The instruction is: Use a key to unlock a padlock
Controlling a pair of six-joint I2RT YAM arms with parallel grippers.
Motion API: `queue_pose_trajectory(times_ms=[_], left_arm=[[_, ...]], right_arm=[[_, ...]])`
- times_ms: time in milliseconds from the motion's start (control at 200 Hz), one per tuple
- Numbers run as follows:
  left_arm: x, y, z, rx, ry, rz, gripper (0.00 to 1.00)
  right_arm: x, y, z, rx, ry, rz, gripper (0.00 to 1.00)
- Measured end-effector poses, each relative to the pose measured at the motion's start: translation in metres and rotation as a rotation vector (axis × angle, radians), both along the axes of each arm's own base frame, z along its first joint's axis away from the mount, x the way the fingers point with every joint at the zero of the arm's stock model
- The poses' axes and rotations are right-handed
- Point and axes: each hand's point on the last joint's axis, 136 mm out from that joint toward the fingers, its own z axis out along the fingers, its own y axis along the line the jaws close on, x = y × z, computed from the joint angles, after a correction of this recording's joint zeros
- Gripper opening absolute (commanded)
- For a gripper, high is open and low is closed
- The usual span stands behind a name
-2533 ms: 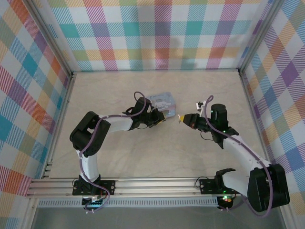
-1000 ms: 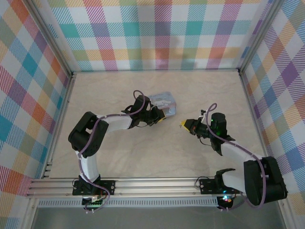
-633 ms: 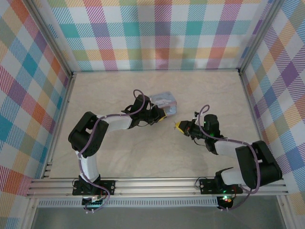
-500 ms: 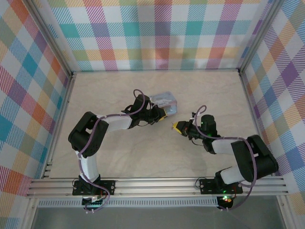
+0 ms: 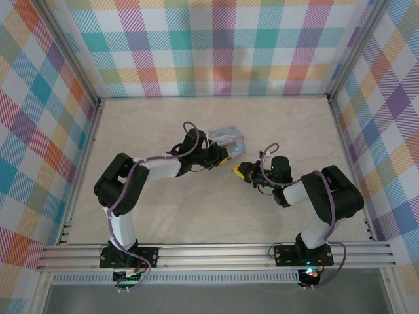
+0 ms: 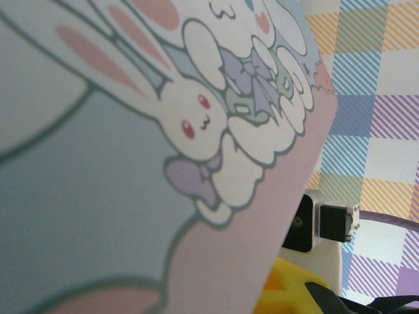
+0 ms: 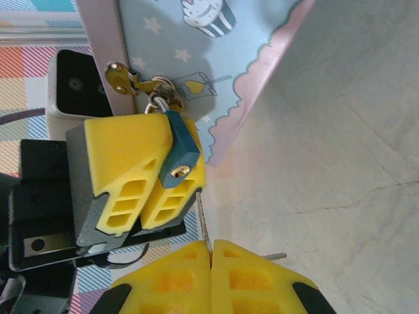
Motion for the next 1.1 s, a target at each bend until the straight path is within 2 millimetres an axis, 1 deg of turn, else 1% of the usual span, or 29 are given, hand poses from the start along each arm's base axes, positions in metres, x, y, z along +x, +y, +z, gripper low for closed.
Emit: queue_pose_trajectory(times_ms=[195, 520, 1100], left_arm=[[0.0, 0.0, 0.0, -0.003, 0.004, 0.001, 0.07], [0.0, 0.0, 0.001, -0.011, -0.003, 0.001, 0.07], [0.003, 0.0, 0.004, -0.027, -0.02, 0.007, 0.07]], right_arm=[[0.004, 0.001, 0.01, 0.025, -0.031, -0.003, 0.0], [0.005, 0.002, 0.001, 0.025, -0.009, -0.005, 0.0], [0.012, 0.006, 0.006, 0.042, -0.015, 0.0, 0.0]])
